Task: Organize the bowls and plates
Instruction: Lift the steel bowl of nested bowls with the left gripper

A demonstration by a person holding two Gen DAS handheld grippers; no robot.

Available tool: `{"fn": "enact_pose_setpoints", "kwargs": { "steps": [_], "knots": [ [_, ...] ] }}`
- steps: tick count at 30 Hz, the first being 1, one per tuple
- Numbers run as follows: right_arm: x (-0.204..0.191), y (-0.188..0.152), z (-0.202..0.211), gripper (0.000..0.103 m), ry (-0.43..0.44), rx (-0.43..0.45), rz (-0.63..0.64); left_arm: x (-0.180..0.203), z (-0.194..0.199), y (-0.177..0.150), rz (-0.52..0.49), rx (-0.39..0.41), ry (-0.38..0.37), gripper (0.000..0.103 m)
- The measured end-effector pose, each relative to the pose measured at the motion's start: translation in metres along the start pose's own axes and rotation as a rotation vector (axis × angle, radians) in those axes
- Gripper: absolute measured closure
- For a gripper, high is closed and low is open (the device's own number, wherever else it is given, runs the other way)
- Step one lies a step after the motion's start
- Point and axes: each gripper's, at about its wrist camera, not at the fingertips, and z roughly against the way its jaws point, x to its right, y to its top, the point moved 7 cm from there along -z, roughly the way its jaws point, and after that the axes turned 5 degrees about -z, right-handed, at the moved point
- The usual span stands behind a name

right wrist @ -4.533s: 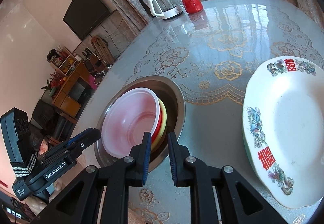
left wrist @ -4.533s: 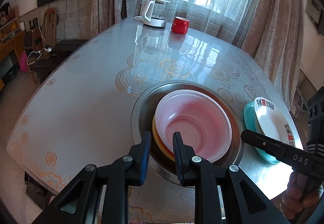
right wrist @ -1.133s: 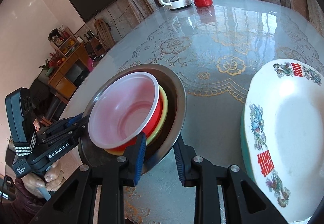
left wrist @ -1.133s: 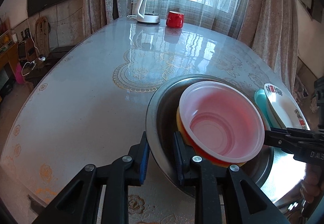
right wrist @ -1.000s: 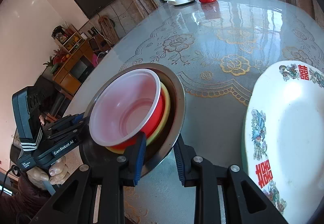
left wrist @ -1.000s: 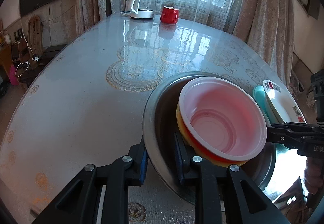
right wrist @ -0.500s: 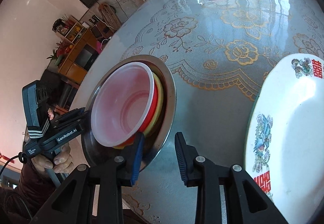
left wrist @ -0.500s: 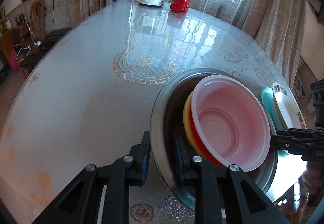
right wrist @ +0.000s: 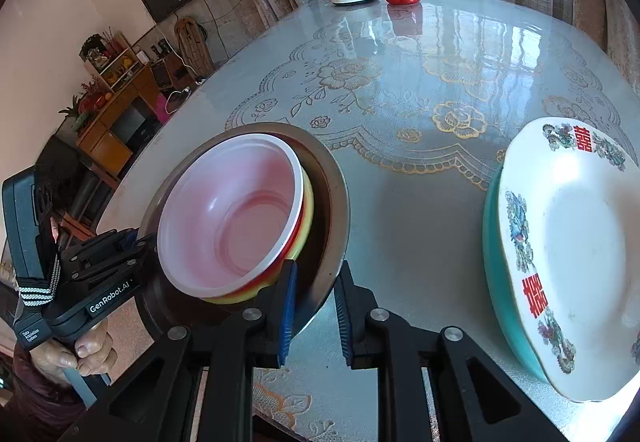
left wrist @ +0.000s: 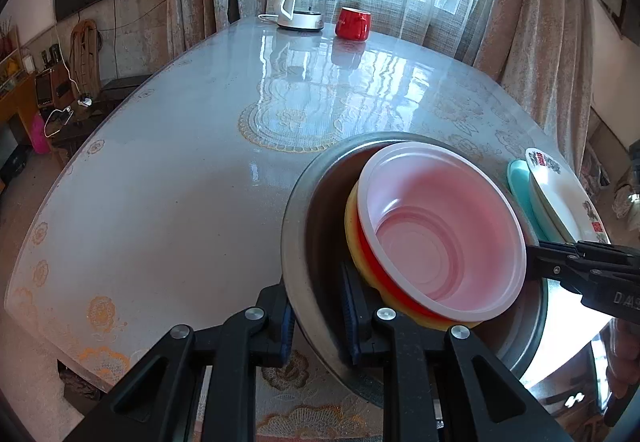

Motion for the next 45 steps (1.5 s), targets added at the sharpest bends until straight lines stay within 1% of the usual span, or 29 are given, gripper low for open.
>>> {"fn": "enact_pose_setpoints", "kwargs": {
  "steps": [4,9,14,17,22,31,39,45],
  "knots": [
    [0.007,-0.002,-0.005,0.084,0.03,-0.005,-0.093,0.004,0.008,-0.003,-0.006,0.05,0.01,0.081],
    [0.012,-0.006,-0.006,0.084,0.055,-0.002,-0.173,0.005,0.013,-0.005,-0.001,0.079,0.008,0.081],
    [0.01,-0.011,-0.005,0.088,0.021,0.008,-0.169,0.012,0.025,-0.005,-0.017,0.114,0.01,0.082],
    [0.01,-0.013,-0.005,0.088,0.027,0.012,-0.176,0.012,0.026,-0.006,-0.018,0.114,0.006,0.081],
    [0.014,-0.012,-0.006,0.087,0.077,0.004,-0.192,0.01,0.024,-0.005,-0.005,0.11,0.01,0.081],
    [0.013,-0.015,-0.005,0.086,0.091,0.019,-0.187,0.014,0.027,-0.003,-0.001,0.116,0.013,0.081],
    [0.017,-0.016,0.008,0.086,0.131,0.044,-0.203,0.021,0.035,0.0,0.002,0.127,0.001,0.081],
    [0.027,-0.017,0.005,0.086,0.126,0.039,-0.219,0.027,0.026,0.0,-0.003,0.101,0.005,0.081]
  ]
}}
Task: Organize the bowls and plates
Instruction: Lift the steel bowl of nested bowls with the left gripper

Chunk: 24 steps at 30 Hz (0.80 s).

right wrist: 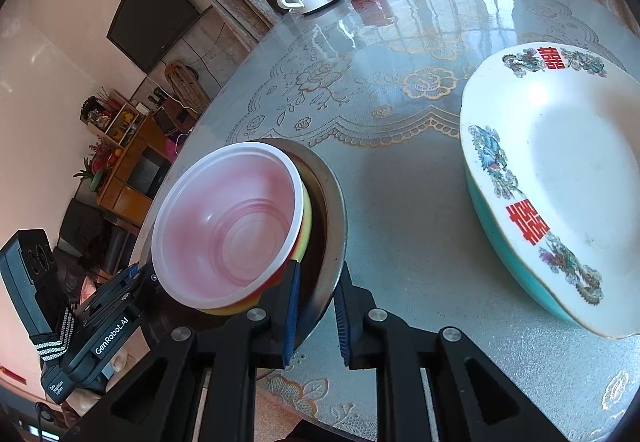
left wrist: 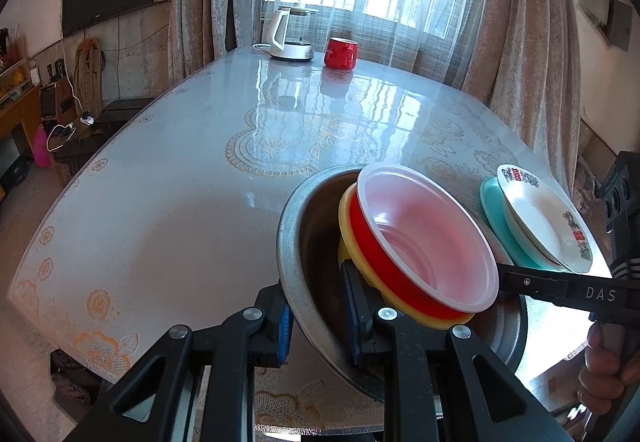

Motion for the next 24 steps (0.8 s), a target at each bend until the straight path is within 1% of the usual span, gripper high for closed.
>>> {"fn": "enact_pose_setpoints", "kwargs": {
  "steps": [3,7,11,15,17,19,24],
  "knots": [
    [0.003,0.0,0.0,0.086,0.01,0.001,-0.006,-0.001,-0.008,-0.002,-0.009,-0.01,0.023,0.081],
    [-0.002,-0.001,0.001,0.085,-0.005,0.008,0.039,-0.004,-0.015,-0.005,-0.011,-0.02,0.042,0.082],
    [-0.003,-0.001,0.001,0.083,-0.01,0.01,0.053,-0.009,-0.02,-0.009,0.0,-0.03,0.034,0.083],
    [-0.001,0.001,0.0,0.082,-0.005,0.012,0.041,-0.009,-0.02,-0.009,0.004,-0.022,0.018,0.082],
    [-0.002,0.001,0.0,0.082,-0.007,0.015,0.035,-0.008,-0.018,-0.009,0.01,-0.015,0.007,0.082],
    [-0.005,0.0,0.001,0.085,-0.018,0.027,0.051,-0.007,-0.016,-0.008,0.01,-0.012,0.004,0.082],
    [-0.008,0.001,0.002,0.085,-0.018,0.032,0.051,-0.007,-0.012,-0.007,0.022,-0.008,-0.011,0.081]
  ]
}}
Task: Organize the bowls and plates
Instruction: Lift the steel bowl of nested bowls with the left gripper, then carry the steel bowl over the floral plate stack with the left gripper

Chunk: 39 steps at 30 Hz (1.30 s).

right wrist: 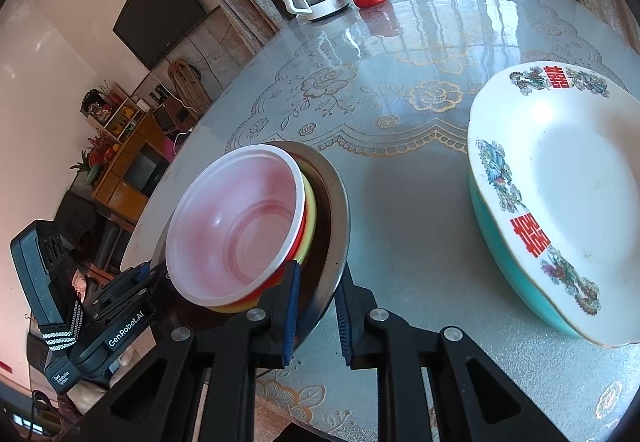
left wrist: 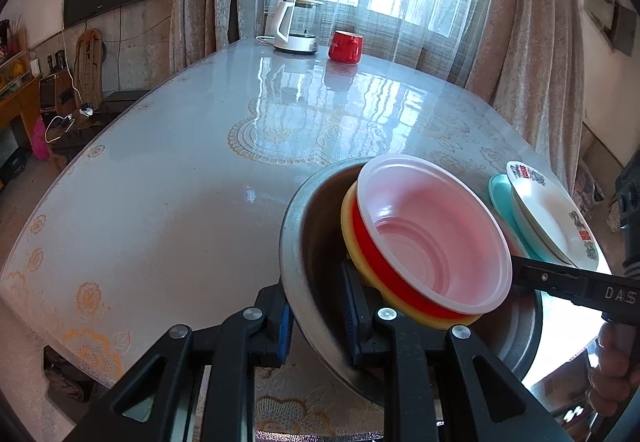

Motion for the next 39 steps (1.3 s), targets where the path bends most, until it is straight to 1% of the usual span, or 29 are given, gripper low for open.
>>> {"fn": "enact_pose_setpoints", "kwargs": {
  "steps": [8,16,24,39],
  "knots": [
    [0.002,0.002,0.005,0.085,0.019,0.011,-0.011,0.005,0.009,0.0,-0.002,0.009,-0.004,0.081],
    [0.004,0.008,0.024,0.085,0.039,0.057,-0.006,0.017,0.022,0.01,-0.026,0.04,-0.014,0.08],
    [0.011,0.009,0.041,0.085,0.05,0.094,-0.016,0.032,0.028,0.016,-0.046,0.048,-0.028,0.08],
    [0.028,0.012,0.068,0.085,0.043,0.159,-0.029,0.061,0.032,0.026,-0.08,0.055,-0.075,0.079]
  ]
}}
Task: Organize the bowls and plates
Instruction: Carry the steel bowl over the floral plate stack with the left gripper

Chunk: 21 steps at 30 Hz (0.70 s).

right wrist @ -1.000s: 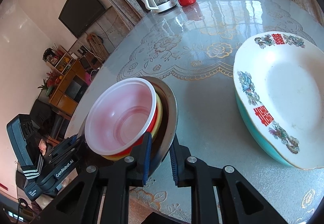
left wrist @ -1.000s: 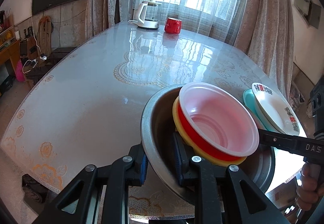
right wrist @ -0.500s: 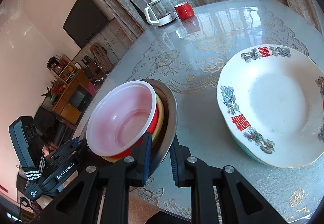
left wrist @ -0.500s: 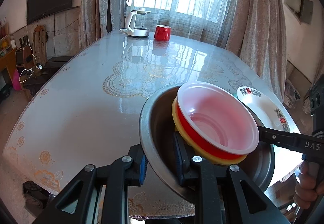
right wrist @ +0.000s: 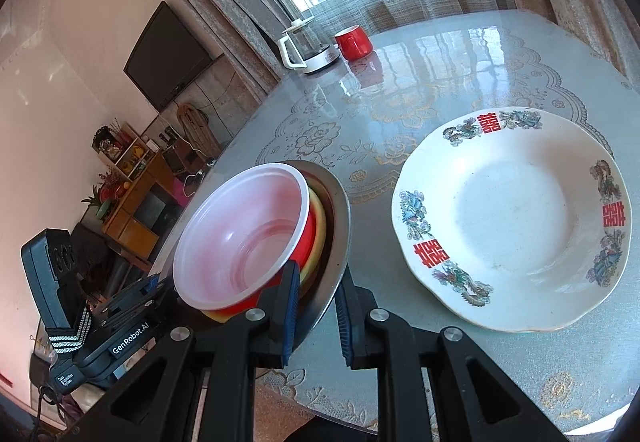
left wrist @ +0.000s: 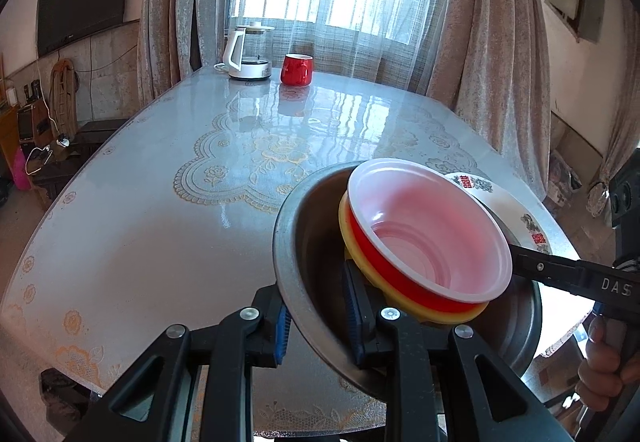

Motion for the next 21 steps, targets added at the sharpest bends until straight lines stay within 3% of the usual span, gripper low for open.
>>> {"fn": "enact_pose_setpoints", "kwargs": {
  "steps": [12,21],
  "knots": [
    [0.014,0.013,0.035,0.085,-0.022,0.078,-0.012,0.032,0.001,0.022,-0.037,0.019,-0.076,0.078],
    [0.047,0.027,0.067,0.085,-0.078,0.151,-0.07,0.076,-0.018,0.042,-0.08,0.007,-0.156,0.078]
  ]
}}
